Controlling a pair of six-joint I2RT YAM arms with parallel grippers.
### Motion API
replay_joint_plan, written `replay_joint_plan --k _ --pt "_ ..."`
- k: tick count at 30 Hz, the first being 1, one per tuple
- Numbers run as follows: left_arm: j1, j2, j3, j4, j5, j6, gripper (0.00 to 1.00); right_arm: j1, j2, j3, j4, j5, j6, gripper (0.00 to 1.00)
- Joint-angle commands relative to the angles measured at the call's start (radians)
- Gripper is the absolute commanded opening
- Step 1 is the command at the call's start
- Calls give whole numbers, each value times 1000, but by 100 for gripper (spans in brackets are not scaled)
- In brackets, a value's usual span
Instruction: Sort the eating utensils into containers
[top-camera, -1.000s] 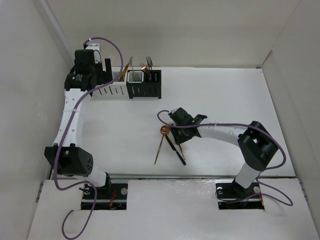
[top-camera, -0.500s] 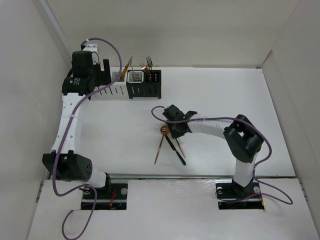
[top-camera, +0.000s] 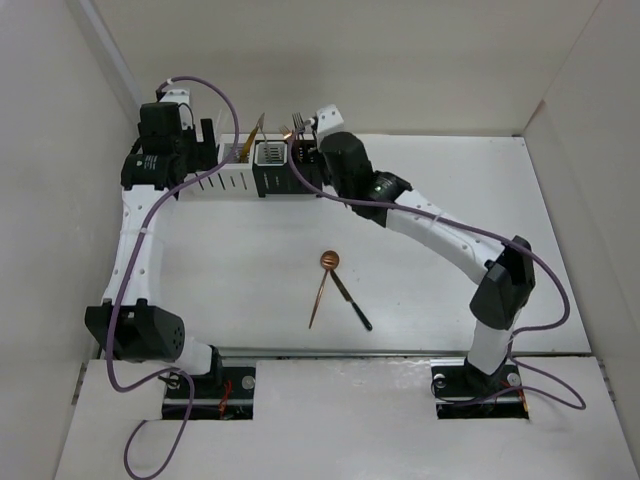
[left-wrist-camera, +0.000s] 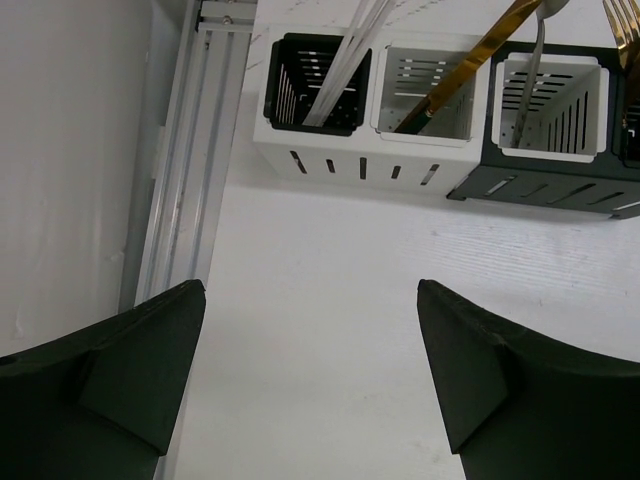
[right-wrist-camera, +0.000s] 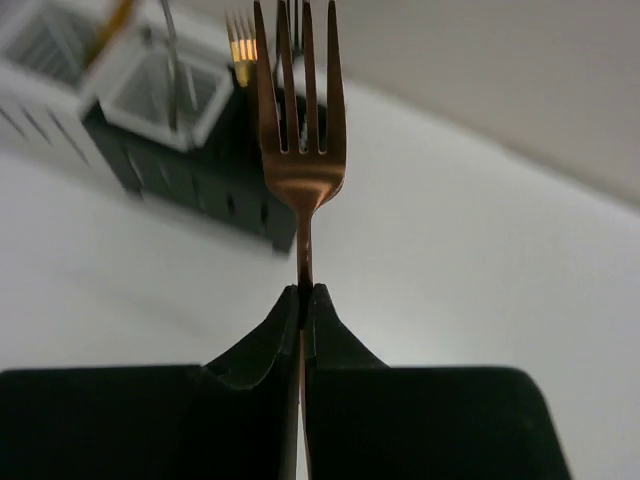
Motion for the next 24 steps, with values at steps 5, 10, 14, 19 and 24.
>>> replay_joint_plan --k 5,10,14,19,24 --pt "15 14 -5 23 -5 5 85 -67 230 280 656 -101 -331 0" --pt "15 35 -5 23 -5 5 85 -108 436 400 977 -135 -331 0" --pt "15 46 -5 23 -14 5 85 -108 546 430 1072 -160 -299 0" --pt "15 55 -5 23 -14 15 85 -140 590 391 1099 -198 -196 0" --pt "25 55 -5 23 -14 15 85 -140 541 239 1099 -251 -148 19"
